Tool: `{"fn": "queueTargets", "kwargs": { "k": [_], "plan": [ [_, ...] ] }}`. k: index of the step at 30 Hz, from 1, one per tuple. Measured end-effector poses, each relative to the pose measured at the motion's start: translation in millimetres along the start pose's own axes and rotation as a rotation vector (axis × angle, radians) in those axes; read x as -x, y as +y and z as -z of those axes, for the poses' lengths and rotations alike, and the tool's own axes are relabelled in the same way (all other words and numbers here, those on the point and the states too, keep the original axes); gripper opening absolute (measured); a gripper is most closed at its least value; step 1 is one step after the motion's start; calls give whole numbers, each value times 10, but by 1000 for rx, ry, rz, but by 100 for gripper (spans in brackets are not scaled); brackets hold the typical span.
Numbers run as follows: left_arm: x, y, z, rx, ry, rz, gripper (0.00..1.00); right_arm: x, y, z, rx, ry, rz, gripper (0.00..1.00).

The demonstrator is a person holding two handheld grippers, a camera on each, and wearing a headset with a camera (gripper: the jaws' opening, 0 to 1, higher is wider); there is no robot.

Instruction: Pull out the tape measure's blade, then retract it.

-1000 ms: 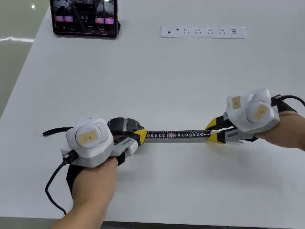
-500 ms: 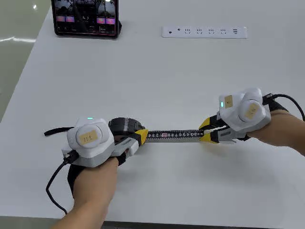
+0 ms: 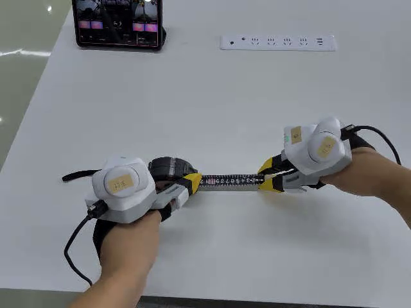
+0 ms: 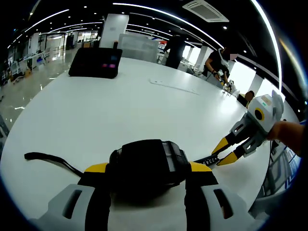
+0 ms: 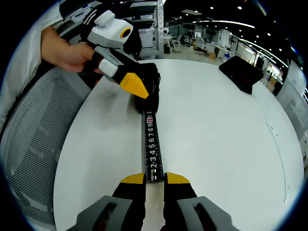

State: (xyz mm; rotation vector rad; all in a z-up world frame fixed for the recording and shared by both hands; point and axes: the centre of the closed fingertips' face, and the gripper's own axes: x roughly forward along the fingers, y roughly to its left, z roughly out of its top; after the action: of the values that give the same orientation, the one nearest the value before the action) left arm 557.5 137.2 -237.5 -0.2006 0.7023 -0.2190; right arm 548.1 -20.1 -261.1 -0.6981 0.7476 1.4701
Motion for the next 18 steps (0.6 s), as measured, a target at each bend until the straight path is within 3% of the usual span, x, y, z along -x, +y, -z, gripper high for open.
{"fn": "queueTargets", "kwargs": {
  "k": [18],
  "plan": [
    [-4,0,-5,-4,-2,7,58,-143,53,-152,-54,-23,-4,10]
  ]
}}
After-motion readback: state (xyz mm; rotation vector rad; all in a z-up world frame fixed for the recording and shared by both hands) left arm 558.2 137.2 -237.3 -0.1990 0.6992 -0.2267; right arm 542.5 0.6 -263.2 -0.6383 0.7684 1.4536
